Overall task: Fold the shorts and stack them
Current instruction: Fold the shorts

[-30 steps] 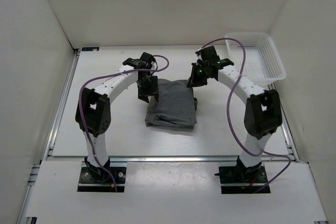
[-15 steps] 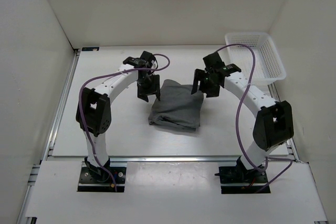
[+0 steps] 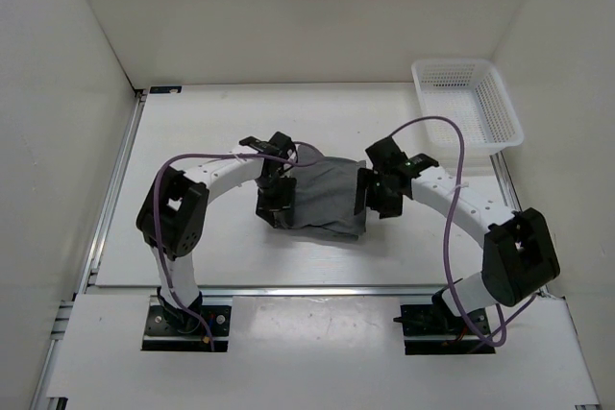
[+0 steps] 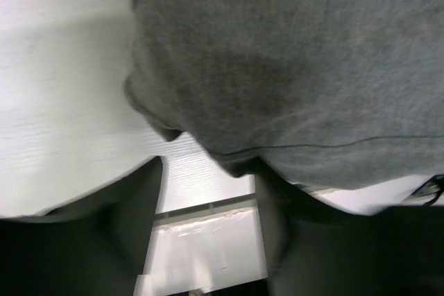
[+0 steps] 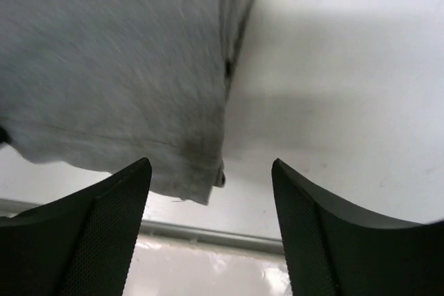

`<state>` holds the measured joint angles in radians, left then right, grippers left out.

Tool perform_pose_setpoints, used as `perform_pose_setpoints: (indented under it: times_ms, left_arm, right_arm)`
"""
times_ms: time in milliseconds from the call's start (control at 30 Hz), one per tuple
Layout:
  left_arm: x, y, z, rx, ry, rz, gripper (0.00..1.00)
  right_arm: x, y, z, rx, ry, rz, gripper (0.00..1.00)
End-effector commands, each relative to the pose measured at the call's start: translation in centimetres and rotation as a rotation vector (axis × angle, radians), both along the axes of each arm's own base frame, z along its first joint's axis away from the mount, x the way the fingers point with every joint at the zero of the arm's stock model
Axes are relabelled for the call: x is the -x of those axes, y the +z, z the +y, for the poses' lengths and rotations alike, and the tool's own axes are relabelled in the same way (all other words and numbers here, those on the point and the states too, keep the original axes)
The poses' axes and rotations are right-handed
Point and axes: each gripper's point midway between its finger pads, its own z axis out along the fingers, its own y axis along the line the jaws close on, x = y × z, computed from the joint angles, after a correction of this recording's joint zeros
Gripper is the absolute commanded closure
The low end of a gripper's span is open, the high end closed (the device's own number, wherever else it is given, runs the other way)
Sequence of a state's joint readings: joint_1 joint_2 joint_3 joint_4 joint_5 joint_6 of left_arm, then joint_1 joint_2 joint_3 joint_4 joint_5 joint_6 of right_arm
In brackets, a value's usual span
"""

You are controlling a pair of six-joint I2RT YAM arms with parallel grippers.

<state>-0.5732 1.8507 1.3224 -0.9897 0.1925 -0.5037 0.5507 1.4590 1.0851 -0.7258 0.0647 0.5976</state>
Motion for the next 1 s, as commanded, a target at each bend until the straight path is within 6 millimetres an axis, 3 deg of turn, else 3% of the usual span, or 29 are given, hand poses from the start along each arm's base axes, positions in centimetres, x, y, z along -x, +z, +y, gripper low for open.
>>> perform_pose_setpoints:
  times_ms: [0,67,100,200,233,367,567,700,833,967]
  left_arm:
    - [-1.1,0.2,-1.3,0.034,-0.002,-0.063,0.42]
    - [-1.2,0.2,-1.2,0.027,-0.001,-0.069,0.57]
    - [-1.3,0.1,-1.1,0.017,0.010,-0.073,0.72]
    - [-1.4,0.1,-0.9,0.009,0.011,-0.078,0.88]
    - [-1.4,0.1,-0.9,0.009,0.011,-0.078,0.90]
    - [-1.2,0.1,-0.5,-0.006,0.035,-0.083,0.90]
    - [-1.2,1.9,-0.2,0.005,0.059,-0.129,0.90]
    - [-0.9,3.2,0.0,0.018,0.068,-0.144,0.90]
    - [-0.5,2.8,0.6,-0.006,0.071,-0.144,0.90]
    - [0.1,0.1,1.1,-0.047,0.068,-0.087,0.90]
  right_arm:
    - [1.7,-1.5,1.5,-0.094,0.001,0.061,0.29]
    - [1.5,-1.7,2.2,-0.132,-0.008,0.059,0.40]
    - [1.3,-1.9,2.3,-0.133,-0.007,0.057,0.44]
    - [1.2,-2.3,2.9,-0.151,0.003,0.073,0.63]
    - [1.4,-2.6,3.0,-0.154,0.006,0.088,0.75]
    - [1.9,-1.5,4.0,-0.209,0.049,0.082,1.00]
    - [2.1,3.1,4.5,-0.236,0.116,-0.026,1.00]
    - [3.2,3.4,3.9,-0.197,0.149,-0.025,1.00]
    - [4.8,1.1,3.0,-0.130,0.162,0.007,1.00]
    - [5.8,-3.7,1.5,-0.011,0.133,0.051,1.00]
